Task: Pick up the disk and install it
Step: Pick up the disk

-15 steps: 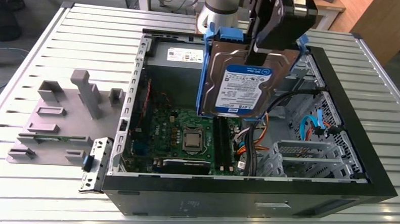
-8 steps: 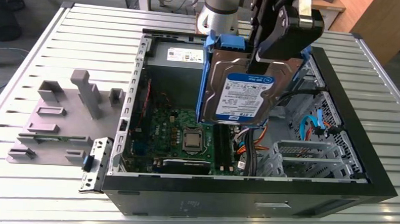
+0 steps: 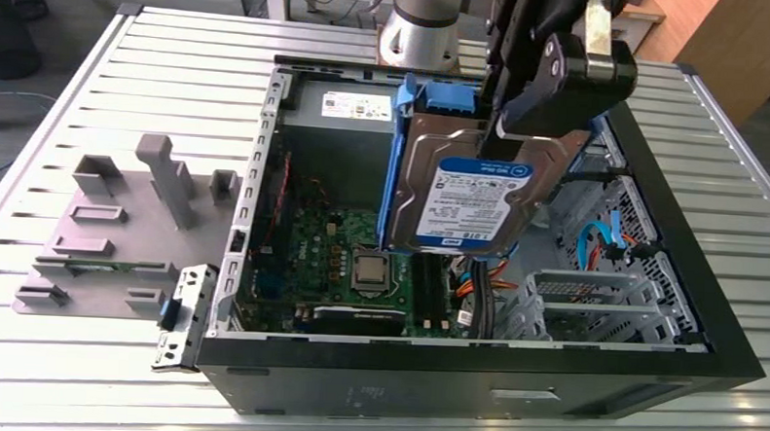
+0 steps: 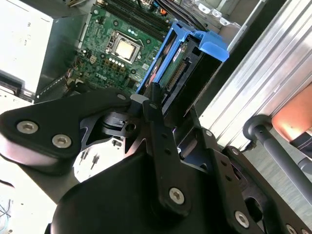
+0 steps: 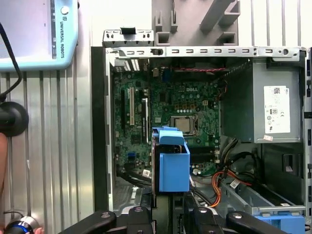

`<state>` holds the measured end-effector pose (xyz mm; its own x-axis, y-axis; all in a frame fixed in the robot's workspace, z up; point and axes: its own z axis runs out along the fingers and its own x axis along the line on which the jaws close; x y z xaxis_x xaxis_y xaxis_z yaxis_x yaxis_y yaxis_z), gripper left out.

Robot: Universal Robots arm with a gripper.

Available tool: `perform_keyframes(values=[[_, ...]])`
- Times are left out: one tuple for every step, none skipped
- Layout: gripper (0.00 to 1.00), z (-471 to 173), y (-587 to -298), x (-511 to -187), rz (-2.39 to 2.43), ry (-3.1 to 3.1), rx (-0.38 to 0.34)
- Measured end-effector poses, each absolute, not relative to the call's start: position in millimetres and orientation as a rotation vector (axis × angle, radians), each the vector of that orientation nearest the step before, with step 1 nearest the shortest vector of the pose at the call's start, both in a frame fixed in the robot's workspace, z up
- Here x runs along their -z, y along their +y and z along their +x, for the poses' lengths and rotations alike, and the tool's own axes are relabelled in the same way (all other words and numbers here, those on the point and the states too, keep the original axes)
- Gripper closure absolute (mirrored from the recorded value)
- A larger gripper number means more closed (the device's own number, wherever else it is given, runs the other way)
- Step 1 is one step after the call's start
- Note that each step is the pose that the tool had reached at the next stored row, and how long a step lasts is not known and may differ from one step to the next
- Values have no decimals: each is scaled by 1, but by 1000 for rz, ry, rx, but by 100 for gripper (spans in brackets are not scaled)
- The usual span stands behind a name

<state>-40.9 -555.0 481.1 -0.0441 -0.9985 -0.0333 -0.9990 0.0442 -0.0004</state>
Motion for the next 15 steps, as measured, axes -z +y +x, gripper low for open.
perform_keyframes(values=[[65,-41,-557,-481,-2155,2252,-35],[65,-41,-558,-481,-2155,2252,-35],[65,-41,-560,-481,-2155,2252,-35],[65,-41,-562,-481,-2155,2252,-35],[65,-41,-563,-481,-2155,2252,-35],[65,-41,-565,-481,-2155,2252,-35],[65,-41,-566,-481,-2155,2252,-35],[65,-41,-567,-480,-2155,2252,-35],[65,-41,-568,-480,-2155,2252,-35],[65,-41,-569,-480,-2155,2252,-35],[65,-41,-569,-480,-2155,2252,-35],[65,-41,-569,-480,-2155,2252,-35],[65,-41,-569,-480,-2155,2252,-35],[65,-41,-569,-480,-2155,2252,-35],[65,-41,-569,-480,-2155,2252,-35]])
